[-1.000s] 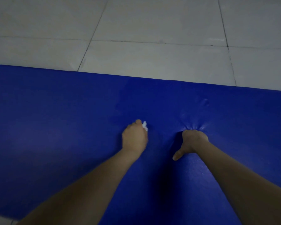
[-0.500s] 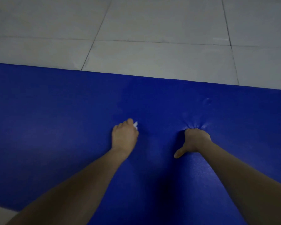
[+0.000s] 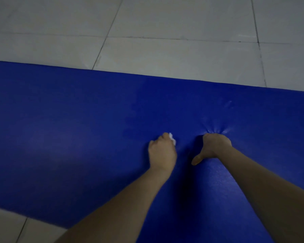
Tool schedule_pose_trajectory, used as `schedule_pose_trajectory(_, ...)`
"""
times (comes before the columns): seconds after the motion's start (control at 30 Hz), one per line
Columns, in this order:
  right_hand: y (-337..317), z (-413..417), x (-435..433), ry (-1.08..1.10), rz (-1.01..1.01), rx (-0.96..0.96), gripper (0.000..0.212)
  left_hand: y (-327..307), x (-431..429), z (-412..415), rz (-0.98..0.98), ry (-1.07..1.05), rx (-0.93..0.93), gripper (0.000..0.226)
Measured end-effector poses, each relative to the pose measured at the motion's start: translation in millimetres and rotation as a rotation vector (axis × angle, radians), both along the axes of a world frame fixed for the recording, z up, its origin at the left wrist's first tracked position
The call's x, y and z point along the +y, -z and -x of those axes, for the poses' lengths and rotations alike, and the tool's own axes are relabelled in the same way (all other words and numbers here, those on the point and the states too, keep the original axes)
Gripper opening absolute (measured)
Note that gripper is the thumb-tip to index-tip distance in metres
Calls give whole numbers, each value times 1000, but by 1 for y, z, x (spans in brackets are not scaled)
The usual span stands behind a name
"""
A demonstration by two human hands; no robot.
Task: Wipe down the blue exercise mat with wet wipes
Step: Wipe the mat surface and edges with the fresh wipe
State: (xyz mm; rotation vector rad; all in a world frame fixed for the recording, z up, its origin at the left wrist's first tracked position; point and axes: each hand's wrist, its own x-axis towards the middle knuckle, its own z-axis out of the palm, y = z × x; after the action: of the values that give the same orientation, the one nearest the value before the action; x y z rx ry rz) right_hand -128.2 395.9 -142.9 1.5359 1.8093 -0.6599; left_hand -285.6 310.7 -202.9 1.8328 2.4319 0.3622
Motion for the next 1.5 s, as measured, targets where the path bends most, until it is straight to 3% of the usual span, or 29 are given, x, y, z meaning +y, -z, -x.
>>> schedule_pose_trajectory(0.13,1,2,1,12,-3,-15,99,0,-5,-40,51,149,-4,19)
schedule_pose_trajectory(0.27,1,2,2,1,3,-9,95,3,-6,-7,42,206,127,18)
schedule_pose_trajectory(0.47,0,0,0,-3,4,6,94,4,-22,100,58,12,211,17)
schedule_pose_trajectory(0.6,0,0,0,6,7,10,94,6,-35,143,36,-164,83,22)
schedule_pose_trajectory(0.73,-1,0,-1,11,7,2,94,11,-32,110,41,-119,93,21)
schedule_pose_trajectory(0.9,0,0,2,7,-7,-3,94,7,-28,0,80,117,101,27)
schedule_pose_trajectory(1.07,10,-4,-1,-3,-59,12,87,0,-36,-54,68,241,-32,9)
schedule_pose_trajectory(1.23,7,-2,5,28,63,27,95,4,-37,12,31,283,131,9)
schedule_pose_trajectory(1.37,12,-5,5,25,65,37,95,8,-45,94,101,118,238,14)
schedule_pose_trajectory(1.5,13,-6,4,36,61,37,92,7,-61,143,71,-105,218,15)
